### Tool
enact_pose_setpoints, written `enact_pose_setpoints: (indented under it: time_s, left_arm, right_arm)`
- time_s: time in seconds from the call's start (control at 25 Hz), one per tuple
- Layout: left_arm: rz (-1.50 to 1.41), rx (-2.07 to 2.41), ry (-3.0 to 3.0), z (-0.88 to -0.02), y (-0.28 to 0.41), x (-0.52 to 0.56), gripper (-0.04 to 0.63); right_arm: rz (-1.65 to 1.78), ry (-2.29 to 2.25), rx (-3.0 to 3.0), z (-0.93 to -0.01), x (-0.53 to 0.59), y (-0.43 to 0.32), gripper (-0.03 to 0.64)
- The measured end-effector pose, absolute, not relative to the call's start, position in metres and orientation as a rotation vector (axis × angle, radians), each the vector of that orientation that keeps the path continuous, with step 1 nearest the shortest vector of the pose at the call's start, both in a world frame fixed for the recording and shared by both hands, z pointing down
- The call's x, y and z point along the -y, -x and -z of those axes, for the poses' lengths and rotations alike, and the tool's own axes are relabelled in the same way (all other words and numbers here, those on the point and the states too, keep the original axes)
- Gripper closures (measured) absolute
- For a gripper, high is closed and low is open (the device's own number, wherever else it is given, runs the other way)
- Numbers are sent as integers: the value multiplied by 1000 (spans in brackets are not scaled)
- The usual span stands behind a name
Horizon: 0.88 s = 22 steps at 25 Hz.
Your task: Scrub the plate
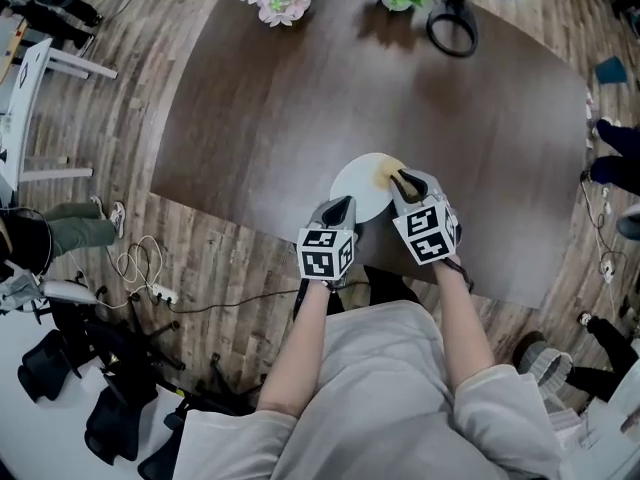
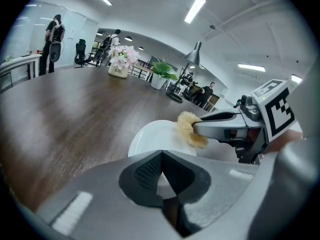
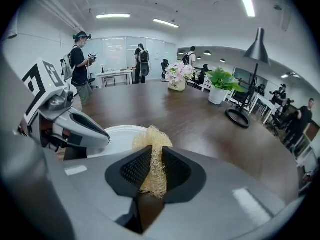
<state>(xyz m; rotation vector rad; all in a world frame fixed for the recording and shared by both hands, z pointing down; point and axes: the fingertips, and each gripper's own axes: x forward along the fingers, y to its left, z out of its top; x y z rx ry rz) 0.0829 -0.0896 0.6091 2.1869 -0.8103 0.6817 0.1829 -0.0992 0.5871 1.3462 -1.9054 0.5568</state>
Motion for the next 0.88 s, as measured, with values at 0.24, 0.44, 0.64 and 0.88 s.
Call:
enact_pose_setpoints:
  time_s: [0.24, 0.44, 0.64, 0.88]
  left_arm:
    - [-696, 721, -2262, -599, -76, 84, 594]
    - [-720, 699, -2311, -594, -62, 92, 594]
    - [-741, 655, -2334, -594, -50, 91, 594]
    - [-761, 599, -2337, -594, -39, 86, 594]
  right_arm:
    - [-577, -1385, 1862, -584, 90, -182, 528]
    - [-583, -1418, 1831, -585, 87, -175, 528]
    - [-595, -1456, 1790, -585, 78, -166, 527]
    - [-592, -1496, 1758, -583, 69, -153, 526]
